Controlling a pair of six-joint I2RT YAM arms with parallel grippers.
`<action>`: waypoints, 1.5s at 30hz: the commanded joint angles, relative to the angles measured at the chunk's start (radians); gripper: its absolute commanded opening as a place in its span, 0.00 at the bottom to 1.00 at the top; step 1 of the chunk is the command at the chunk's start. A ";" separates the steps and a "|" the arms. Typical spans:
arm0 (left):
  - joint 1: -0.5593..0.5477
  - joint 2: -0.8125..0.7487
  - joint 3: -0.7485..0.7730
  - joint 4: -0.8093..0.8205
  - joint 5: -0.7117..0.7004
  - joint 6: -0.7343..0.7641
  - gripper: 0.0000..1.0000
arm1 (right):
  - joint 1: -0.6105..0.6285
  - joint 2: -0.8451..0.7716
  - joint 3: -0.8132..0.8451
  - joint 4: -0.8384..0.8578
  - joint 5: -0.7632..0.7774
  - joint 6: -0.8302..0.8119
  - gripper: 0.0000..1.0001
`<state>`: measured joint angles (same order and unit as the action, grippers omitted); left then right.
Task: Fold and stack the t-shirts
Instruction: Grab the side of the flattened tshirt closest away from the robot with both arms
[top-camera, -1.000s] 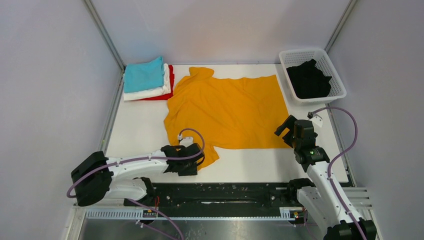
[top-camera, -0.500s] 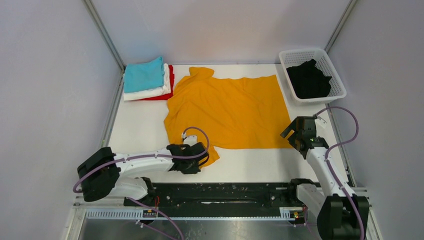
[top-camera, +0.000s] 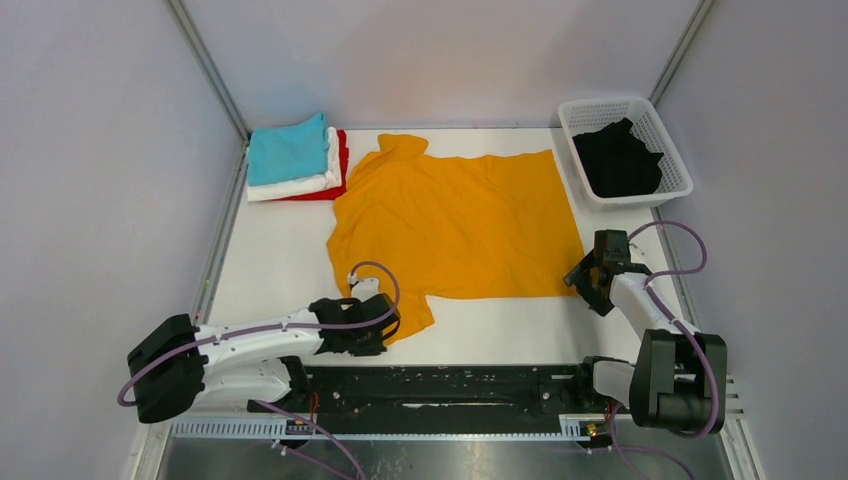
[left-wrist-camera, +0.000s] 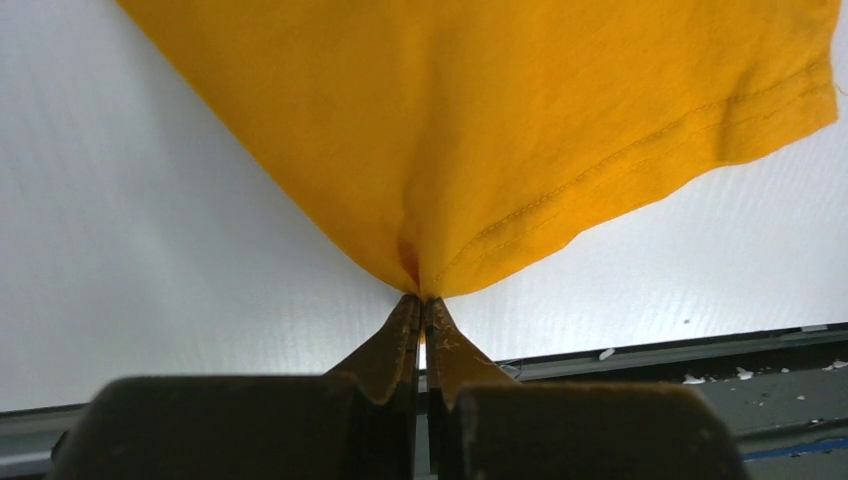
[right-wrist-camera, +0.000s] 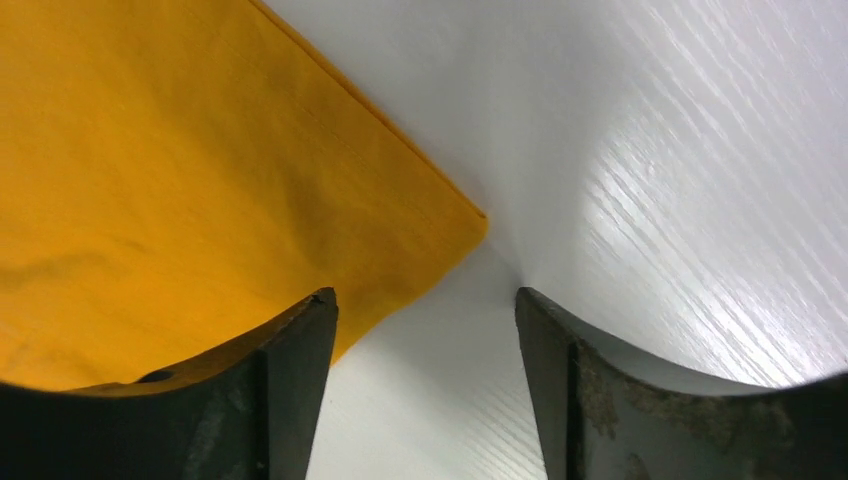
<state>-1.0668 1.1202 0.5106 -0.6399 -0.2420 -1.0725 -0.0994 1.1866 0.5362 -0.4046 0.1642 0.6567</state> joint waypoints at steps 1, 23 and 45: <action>-0.004 -0.040 -0.024 -0.089 -0.030 -0.018 0.00 | -0.007 0.059 0.000 0.059 -0.037 0.024 0.69; -0.004 -0.222 -0.018 -0.251 -0.026 -0.083 0.00 | -0.006 -0.134 -0.033 -0.098 -0.064 0.000 0.05; 0.116 -0.138 0.129 0.092 0.091 0.127 0.00 | -0.005 -0.359 -0.041 -0.213 -0.217 -0.019 0.06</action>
<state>-1.0313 0.9146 0.5251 -0.7063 -0.1822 -1.0603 -0.1051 0.8017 0.4255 -0.6086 -0.0158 0.6701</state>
